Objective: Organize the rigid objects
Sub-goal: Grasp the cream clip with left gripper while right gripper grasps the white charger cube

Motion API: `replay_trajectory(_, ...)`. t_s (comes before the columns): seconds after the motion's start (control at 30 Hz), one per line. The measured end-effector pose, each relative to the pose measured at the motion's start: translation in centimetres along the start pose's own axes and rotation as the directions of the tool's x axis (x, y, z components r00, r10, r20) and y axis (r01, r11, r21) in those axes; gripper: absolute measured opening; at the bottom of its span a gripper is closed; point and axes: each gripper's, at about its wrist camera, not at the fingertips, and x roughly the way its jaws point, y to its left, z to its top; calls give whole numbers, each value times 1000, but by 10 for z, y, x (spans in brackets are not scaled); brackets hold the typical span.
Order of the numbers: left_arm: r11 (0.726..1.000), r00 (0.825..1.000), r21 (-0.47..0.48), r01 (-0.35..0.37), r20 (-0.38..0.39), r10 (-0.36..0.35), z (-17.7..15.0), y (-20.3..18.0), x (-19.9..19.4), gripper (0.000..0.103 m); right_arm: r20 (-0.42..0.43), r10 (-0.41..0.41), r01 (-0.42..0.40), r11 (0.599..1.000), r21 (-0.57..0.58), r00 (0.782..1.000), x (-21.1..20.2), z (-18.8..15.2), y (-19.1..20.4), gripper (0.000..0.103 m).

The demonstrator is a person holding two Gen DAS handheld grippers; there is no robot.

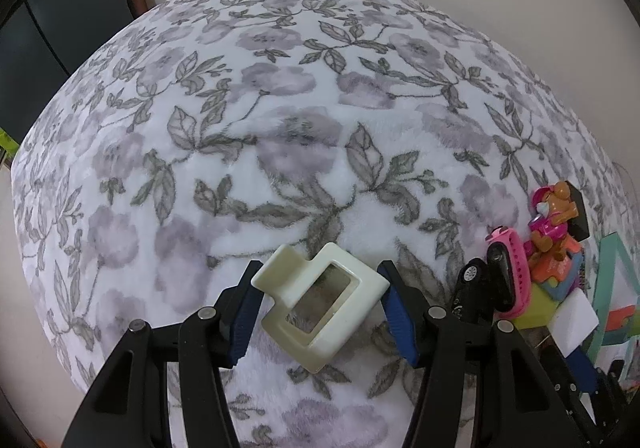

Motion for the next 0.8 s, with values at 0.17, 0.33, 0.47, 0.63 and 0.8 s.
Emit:
replay_trajectory(0.17, 1000, 1000, -14, 17, 11, -17, 1, 2, -8, 59, -6, 67, -66, 996, 51, 998, -2, -1, -10, 27)
replay_trajectory(0.33, 999, 999, -21, 31, 23, -30, 0, 3, -15, 58, -13, 108, -107, 991, 81, 994, -1, -2, -17, 6)
replay_trajectory(0.47, 999, 999, -12, 34, 31, -34, 0, 1, -18, 58, -20, 115, -113, 990, 82, 993, 0, -3, -20, 6)
replay_trajectory(0.63, 999, 999, -9, 37, 2, -37, -1, 0, -11, 58, -22, 129, -126, 987, 97, 991, -2, -3, -25, 6)
replay_trajectory(0.8, 997, 997, -41, 61, -38, -62, -3, 6, -7, 58, -11, 138, -136, 985, 103, 990, -7, -1, -27, 6)
